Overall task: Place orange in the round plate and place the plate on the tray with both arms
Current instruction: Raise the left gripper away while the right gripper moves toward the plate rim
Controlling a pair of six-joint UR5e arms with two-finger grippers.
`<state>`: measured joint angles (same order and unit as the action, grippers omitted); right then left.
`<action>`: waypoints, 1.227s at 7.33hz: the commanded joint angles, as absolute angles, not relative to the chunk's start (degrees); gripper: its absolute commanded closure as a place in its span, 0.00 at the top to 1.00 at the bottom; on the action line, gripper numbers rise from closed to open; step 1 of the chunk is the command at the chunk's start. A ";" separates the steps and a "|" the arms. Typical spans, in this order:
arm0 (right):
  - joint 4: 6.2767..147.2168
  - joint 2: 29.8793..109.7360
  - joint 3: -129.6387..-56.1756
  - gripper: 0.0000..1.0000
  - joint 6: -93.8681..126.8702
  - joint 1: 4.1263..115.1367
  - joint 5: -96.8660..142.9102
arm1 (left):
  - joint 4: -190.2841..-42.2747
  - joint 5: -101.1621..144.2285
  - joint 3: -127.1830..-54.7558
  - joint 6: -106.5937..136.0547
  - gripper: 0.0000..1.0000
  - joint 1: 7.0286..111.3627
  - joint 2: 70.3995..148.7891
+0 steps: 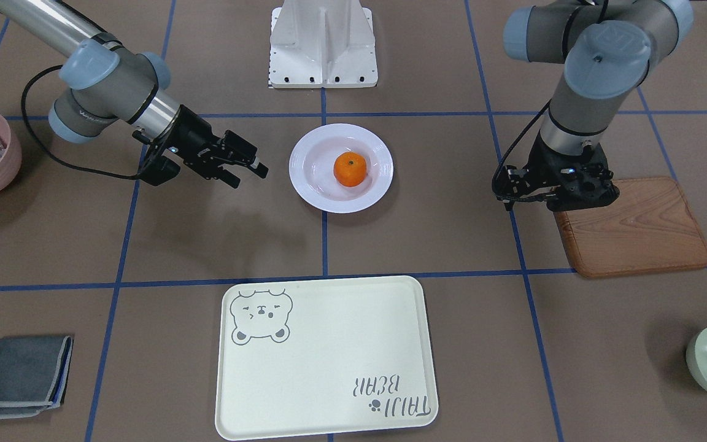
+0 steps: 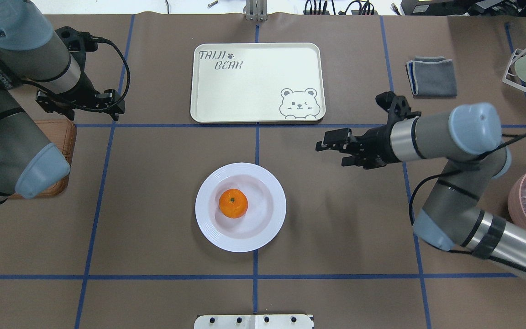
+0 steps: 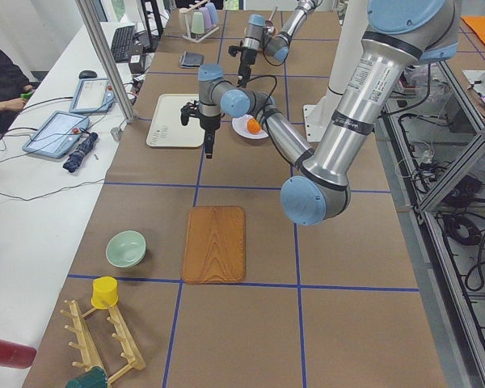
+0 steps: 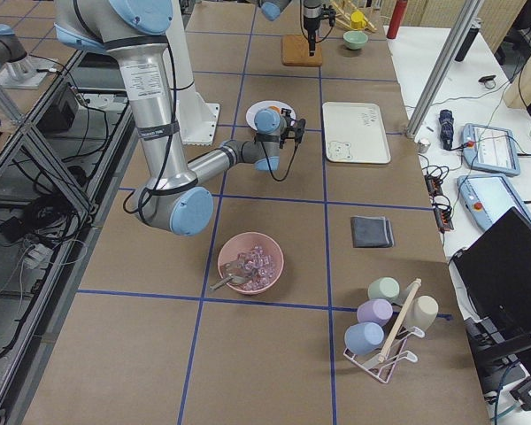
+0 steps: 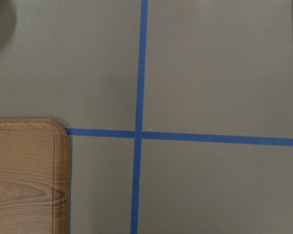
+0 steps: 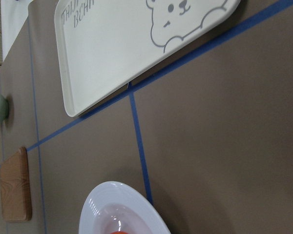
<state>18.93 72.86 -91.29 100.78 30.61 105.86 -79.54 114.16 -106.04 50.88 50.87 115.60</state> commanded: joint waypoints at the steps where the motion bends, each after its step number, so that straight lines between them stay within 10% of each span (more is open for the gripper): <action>1: 11.26 72.34 -86.94 1.00 103.45 25.68 99.16 | -79.54 114.08 -105.82 50.80 0.99 51.06 115.58; 9: 10.99 69.79 -84.48 1.00 103.80 20.13 92.72 | -79.45 113.82 -105.82 50.80 0.99 51.06 115.05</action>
<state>10.94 70.26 -85.73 103.78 20.44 92.87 -79.52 113.85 -105.83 50.80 51.06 115.07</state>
